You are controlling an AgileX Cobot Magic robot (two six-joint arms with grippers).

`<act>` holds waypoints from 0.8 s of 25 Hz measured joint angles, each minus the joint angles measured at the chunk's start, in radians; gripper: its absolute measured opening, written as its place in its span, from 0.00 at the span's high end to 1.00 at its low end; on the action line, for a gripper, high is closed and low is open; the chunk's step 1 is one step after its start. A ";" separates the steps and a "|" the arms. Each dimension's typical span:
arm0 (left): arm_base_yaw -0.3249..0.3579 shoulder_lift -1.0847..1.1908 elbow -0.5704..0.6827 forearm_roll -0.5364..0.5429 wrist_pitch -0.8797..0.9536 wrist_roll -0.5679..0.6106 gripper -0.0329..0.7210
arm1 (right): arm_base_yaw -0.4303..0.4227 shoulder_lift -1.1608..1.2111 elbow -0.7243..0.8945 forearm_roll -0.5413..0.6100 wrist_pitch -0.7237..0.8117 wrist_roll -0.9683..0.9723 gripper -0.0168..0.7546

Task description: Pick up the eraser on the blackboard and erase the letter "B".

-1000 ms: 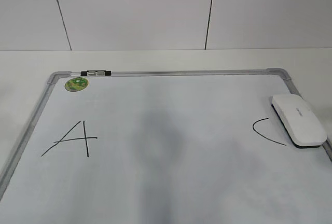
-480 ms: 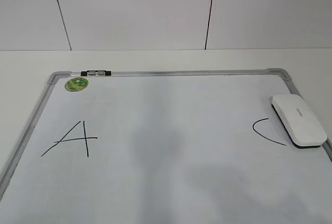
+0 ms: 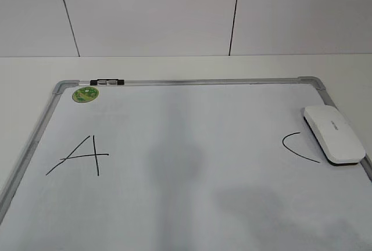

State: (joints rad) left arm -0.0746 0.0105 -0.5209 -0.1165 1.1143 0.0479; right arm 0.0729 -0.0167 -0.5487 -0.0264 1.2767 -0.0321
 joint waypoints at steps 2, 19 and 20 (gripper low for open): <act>0.000 0.000 0.000 0.011 0.000 0.000 0.64 | 0.000 0.000 0.000 0.000 -0.002 0.000 0.22; 0.000 0.000 0.000 0.070 0.000 -0.002 0.64 | 0.000 0.000 0.047 0.043 -0.124 0.000 0.22; 0.000 0.000 0.000 0.070 0.000 -0.002 0.64 | 0.000 0.000 0.047 0.043 -0.124 -0.001 0.22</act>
State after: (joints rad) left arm -0.0746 0.0105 -0.5209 -0.0465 1.1143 0.0462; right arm 0.0729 -0.0167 -0.5015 0.0163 1.1529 -0.0328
